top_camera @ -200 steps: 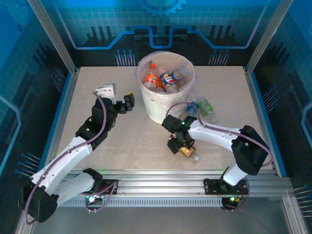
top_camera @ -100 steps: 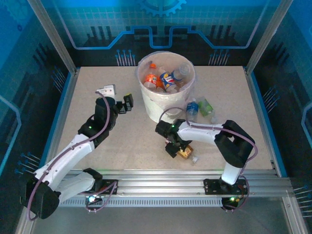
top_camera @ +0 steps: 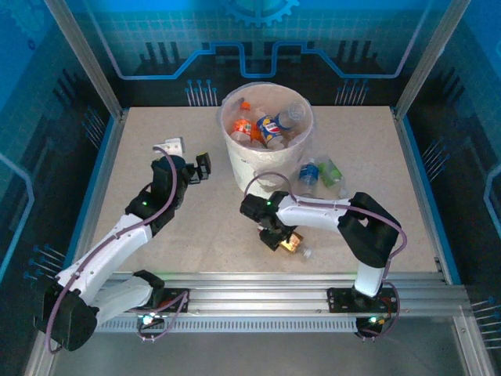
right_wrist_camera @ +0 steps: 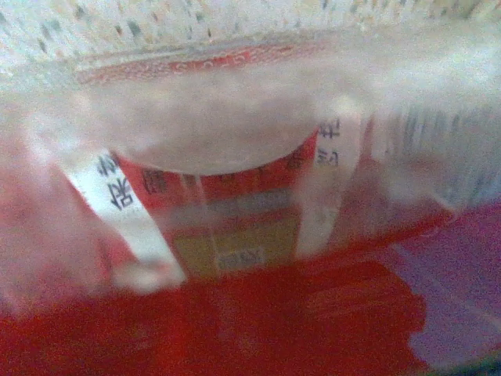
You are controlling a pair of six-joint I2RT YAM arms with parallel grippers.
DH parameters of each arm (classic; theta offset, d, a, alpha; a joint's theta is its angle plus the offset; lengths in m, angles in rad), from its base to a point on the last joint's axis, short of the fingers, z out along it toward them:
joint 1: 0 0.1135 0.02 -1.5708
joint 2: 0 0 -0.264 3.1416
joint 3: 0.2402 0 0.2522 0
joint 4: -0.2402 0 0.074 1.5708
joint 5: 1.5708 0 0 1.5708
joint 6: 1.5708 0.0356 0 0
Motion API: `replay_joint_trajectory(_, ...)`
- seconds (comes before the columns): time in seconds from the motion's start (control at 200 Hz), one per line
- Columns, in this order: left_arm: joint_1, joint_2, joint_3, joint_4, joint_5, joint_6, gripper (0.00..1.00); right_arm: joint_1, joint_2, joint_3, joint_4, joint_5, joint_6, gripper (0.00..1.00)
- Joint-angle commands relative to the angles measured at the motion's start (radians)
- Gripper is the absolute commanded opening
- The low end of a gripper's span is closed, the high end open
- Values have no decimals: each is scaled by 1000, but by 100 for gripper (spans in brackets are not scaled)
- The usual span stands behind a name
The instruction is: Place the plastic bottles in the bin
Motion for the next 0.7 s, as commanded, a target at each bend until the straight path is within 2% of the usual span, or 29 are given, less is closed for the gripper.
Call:
replay_joint_trajectory(0.0,11,3,29,-11,-25,-13,99,33,-33,59,-34,10,-15,55)
replay_joint_trajectory(0.23,15,11,27,-12,-16,-24,99,88,-157,150,-45,-4,-39,46)
replay_joint_trajectory(0.37,14,11,22,-15,-14,-29,99,87,-263,185,13,-45,-56,46)
replay_joint_trajectory(0.52,16,8,17,-12,-13,-35,99,65,-359,217,125,-113,-78,43)
replay_joint_trajectory(0.695,16,9,16,-9,5,-40,99,-8,-448,253,264,-245,-78,38)
